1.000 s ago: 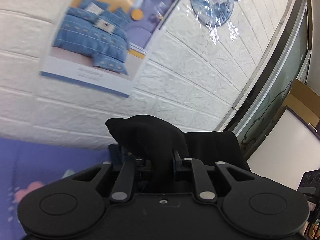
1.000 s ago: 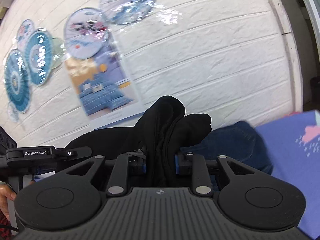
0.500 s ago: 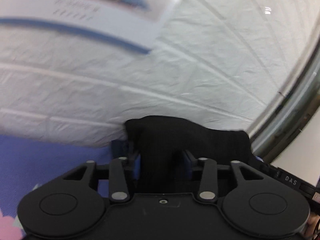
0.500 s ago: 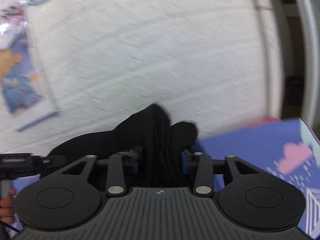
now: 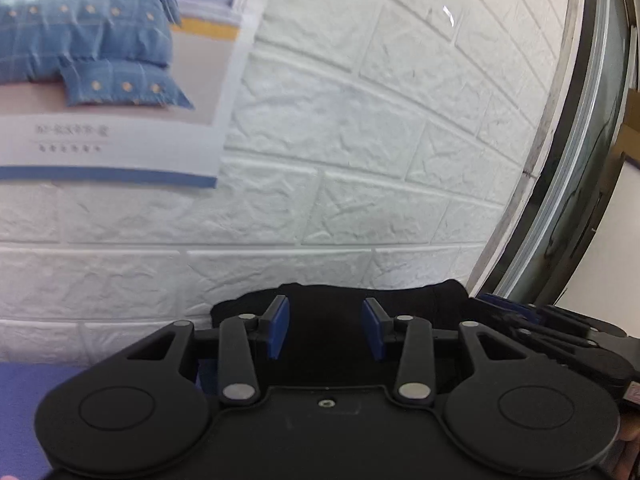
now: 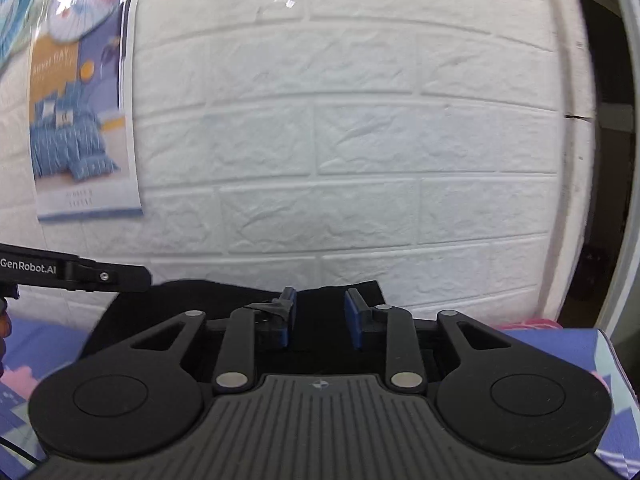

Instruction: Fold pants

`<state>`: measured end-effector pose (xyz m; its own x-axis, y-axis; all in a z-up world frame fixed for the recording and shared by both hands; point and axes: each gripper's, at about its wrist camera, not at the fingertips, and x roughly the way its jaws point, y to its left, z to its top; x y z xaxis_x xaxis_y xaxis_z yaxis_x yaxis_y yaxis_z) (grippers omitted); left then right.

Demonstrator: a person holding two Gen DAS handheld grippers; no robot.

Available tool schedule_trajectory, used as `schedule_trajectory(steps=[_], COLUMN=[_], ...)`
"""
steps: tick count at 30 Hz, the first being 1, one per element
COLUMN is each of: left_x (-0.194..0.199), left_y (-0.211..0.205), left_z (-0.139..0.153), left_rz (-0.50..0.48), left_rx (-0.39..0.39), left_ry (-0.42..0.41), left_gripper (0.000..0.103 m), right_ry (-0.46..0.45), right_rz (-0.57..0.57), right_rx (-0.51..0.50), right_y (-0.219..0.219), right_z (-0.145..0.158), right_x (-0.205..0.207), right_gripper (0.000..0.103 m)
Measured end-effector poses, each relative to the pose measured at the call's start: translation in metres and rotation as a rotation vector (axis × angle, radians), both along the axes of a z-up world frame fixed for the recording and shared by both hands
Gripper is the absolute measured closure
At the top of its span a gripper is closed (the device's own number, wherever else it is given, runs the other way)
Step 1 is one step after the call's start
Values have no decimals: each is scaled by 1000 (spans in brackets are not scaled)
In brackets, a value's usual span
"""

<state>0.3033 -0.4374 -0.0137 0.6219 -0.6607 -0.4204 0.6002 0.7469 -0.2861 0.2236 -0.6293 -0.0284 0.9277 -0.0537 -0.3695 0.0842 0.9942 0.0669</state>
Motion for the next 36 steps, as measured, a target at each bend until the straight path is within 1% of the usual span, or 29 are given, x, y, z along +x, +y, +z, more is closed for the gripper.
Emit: schedule_trajectory(steps=[2, 3, 4, 5, 8, 10, 11, 12, 14, 16, 18, 19, 20, 21, 22, 23, 26, 28, 29, 33, 36], left_x=[9, 13, 19, 24, 39, 48, 51, 53, 55, 52, 47, 45, 42, 39, 33, 26, 1, -19, -30, -71, -97], left_y=[-8, -11, -15, -18, -26, -29, -29, -28, -24, -25, -27, -26, -22, -17, -11, -4, 16, 27, 33, 51, 62], left_z=[-10, -15, -20, -25, -42, -56, -63, -68, -73, -71, -67, -63, -56, -48, -40, -30, -3, 13, 19, 30, 28], left_rz=[1, 3, 4, 6, 10, 15, 20, 28, 34, 34, 38, 40, 36, 25, 16, 21, 68, 78, 87, 138, 156], left_rx=[5, 10, 16, 23, 30, 36, 31, 17, -11, 8, 32, 40, 47, 45, 33, 20, 19, 34, 41, 80, 108], left_ry=[-10, -15, -18, -21, -17, -1, -1, 5, 17, 1, -19, -17, -11, -6, -2, -3, -20, -12, -2, 65, 134], left_gripper=[96, 96, 96, 93, 91, 91, 87, 86, 84, 84, 76, 61, 40, 28, 17, 17, 13, 10, 11, 11, 11], right_ry=[26, 42, 52, 48, 22, 14, 9, 7, -7, -9, -10, -2, 3, 7, 7, 14, 41, 104, 125, 213, 235], right_rz=[-13, -31, -37, -34, -16, -16, -17, -13, -8, -13, -29, -32, -36, -41, -48, -52, -56, -64, -68, -75, -54], right_rx=[-1, 0, 12, 31, 61, 113, 136, 151, 170, 178, 164, 164, 162, 158, 144, 123, 74, 69, 66, 20, -19], right_y=[-5, -9, -14, -20, -32, -39, -42, -42, -44, -45, -40, -38, -37, -36, -34, -33, -30, -26, -25, -9, 4], right_z=[-13, -20, -28, -35, -50, -58, -60, -62, -63, -64, -60, -56, -48, -39, -29, -18, 12, 29, 34, 50, 58], right_x=[16, 25, 32, 38, 53, 63, 66, 68, 66, 64, 60, 57, 50, 41, 30, 19, -17, -38, -49, -92, -124], right_gripper=[63, 65, 65, 66, 68, 68, 68, 68, 68, 68, 67, 62, 59, 40, 0, 0, 0, 0, 0, 0, 0])
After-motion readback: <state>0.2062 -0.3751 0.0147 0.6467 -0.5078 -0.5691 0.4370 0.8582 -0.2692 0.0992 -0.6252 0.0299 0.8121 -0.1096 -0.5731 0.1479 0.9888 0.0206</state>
